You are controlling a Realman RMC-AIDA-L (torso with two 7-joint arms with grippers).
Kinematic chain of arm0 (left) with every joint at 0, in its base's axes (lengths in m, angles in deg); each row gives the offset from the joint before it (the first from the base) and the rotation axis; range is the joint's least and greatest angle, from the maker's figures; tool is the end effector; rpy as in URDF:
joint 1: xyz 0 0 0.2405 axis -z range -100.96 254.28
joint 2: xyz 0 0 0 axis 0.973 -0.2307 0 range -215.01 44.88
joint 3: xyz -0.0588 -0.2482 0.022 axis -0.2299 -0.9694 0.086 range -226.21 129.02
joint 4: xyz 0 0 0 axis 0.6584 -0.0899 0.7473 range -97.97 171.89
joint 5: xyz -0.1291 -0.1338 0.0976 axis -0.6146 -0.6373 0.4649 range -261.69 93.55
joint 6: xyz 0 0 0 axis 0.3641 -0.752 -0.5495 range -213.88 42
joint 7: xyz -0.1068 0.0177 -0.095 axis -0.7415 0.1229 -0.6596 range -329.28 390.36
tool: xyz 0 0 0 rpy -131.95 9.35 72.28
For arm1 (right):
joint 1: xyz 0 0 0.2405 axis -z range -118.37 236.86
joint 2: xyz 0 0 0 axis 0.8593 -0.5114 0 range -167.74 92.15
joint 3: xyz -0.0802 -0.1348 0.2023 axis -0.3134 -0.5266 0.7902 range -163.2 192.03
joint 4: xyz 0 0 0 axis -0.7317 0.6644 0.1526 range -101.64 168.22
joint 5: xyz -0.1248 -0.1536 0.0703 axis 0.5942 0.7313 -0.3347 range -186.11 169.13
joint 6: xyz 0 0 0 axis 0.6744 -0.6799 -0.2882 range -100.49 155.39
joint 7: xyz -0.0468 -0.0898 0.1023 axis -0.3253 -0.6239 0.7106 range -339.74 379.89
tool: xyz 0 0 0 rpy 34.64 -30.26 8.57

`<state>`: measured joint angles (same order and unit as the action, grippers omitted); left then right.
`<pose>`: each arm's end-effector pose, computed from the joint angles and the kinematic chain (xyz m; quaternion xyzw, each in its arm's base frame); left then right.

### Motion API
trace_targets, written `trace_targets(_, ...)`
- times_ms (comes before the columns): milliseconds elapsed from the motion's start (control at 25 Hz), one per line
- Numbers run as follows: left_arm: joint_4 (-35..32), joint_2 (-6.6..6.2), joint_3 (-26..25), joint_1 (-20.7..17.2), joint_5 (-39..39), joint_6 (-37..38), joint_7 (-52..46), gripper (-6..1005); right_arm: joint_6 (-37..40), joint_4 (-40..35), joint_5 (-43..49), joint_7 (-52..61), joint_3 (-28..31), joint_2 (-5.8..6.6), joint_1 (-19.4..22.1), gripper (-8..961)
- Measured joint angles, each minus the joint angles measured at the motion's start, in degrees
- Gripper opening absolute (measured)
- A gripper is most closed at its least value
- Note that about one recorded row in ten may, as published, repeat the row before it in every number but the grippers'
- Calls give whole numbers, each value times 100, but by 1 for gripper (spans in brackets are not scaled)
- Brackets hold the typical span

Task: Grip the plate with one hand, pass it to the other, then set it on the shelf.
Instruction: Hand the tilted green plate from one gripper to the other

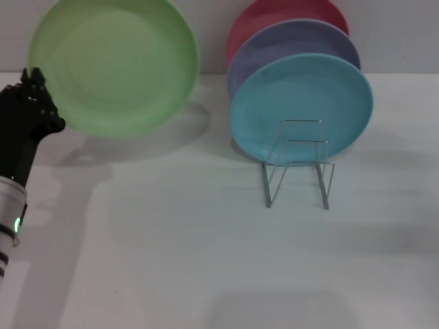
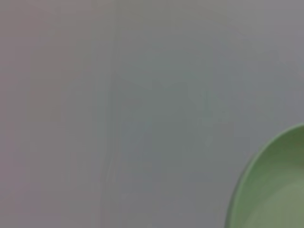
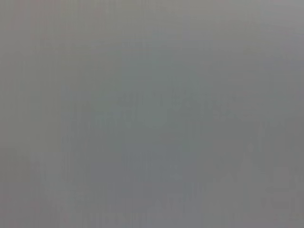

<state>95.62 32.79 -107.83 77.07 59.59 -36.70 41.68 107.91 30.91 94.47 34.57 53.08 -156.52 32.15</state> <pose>-0.2506 0.2972 -0.0069 -0.6613 -0.2182 -0.3545 0.6240 0.3575 0.3196 0.0652 -0.5544 0.2115 0.3495 0.7251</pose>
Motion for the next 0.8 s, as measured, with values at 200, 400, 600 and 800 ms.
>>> trace_targets(200, -586, 1, 27, 27, 498, 486, -1057, 33, 23, 6, 6, 0, -6, -3, 33, 756)
trace_targets(400, -758, 9, 157, -111, 694, 694, -1130, 33, 613, 416, 36, -3, -237, -42, 425, 756)
trace_targets(600, -1192, 28, 270, -58, 944, 1023, -1349, 34, 1256, 933, 54, -3, -1002, -41, 961, 755)
trace_targets(800, -1364, 65, 345, 0, 932, 1027, -1303, 34, 1615, 1206, 243, 42, -1637, -15, 1225, 755)
